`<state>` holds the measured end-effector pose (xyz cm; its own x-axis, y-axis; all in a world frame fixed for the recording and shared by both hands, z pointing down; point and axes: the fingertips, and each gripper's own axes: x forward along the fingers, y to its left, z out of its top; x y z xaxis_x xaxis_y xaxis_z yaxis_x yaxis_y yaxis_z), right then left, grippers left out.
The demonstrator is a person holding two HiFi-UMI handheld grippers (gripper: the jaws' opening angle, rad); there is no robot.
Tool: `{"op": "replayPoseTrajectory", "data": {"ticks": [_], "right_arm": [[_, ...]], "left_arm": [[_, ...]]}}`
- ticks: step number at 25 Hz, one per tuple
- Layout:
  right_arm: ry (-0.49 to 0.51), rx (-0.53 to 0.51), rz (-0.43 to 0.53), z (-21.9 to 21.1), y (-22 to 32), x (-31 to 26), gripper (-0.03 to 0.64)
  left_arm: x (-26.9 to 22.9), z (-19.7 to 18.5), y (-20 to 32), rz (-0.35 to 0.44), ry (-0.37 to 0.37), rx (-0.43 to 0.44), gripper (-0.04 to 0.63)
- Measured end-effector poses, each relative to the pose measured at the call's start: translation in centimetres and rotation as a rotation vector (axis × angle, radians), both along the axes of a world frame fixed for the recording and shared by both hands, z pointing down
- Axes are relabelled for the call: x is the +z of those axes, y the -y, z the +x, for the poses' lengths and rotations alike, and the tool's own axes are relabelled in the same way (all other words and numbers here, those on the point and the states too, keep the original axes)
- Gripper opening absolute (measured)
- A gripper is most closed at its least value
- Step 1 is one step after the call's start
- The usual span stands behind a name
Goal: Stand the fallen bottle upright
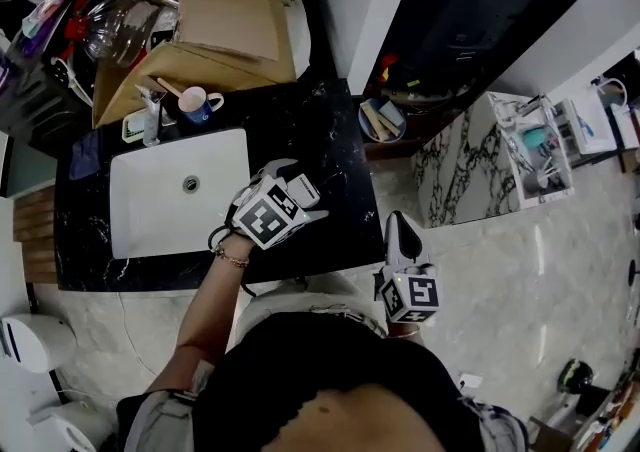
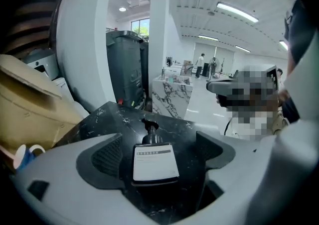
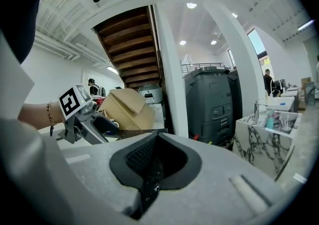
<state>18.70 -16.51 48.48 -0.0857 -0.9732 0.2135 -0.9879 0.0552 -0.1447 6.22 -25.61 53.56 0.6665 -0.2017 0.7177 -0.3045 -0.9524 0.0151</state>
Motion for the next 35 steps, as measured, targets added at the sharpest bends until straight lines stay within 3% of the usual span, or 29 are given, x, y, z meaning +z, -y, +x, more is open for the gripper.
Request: {"op": "replayPoseTrajectory", "data": {"ticks": [8, 11, 14, 19, 24, 28, 35], "right_arm": [[0.021, 0.063, 0.010, 4.0, 1.0, -0.5, -0.003], [0.026, 0.077, 0.005, 4.9, 0.8, -0.3, -0.003], [0.030, 0.103, 0.005, 6.0, 0.3, -0.4, -0.003], [0.030, 0.151, -0.003, 7.8, -0.7, -0.3, -0.003], [0.035, 0.170, -0.002, 8.4, -1.1, -0.1, -0.003], [0.032, 0.164, 0.001, 8.3, -1.1, -0.3, -0.003], [0.031, 0.156, 0.009, 8.0, -1.0, -0.4, -0.003]], "left_arm": [[2.7, 3.3, 2.0, -0.060, 0.196, 0.135, 0.459], [4.5, 3.9, 2.3, -0.128, 0.274, 0.160, 0.453], [5.9, 4.3, 2.5, -0.207, 0.336, 0.156, 0.365], [7.9, 4.4, 2.8, -0.240, 0.454, 0.183, 0.263], [9.6, 4.6, 2.3, -0.305, 0.480, 0.199, 0.259], [9.9, 4.7, 2.6, -0.294, 0.487, 0.182, 0.243], [9.4, 4.7, 3.0, -0.286, 0.413, 0.135, 0.204]]}}
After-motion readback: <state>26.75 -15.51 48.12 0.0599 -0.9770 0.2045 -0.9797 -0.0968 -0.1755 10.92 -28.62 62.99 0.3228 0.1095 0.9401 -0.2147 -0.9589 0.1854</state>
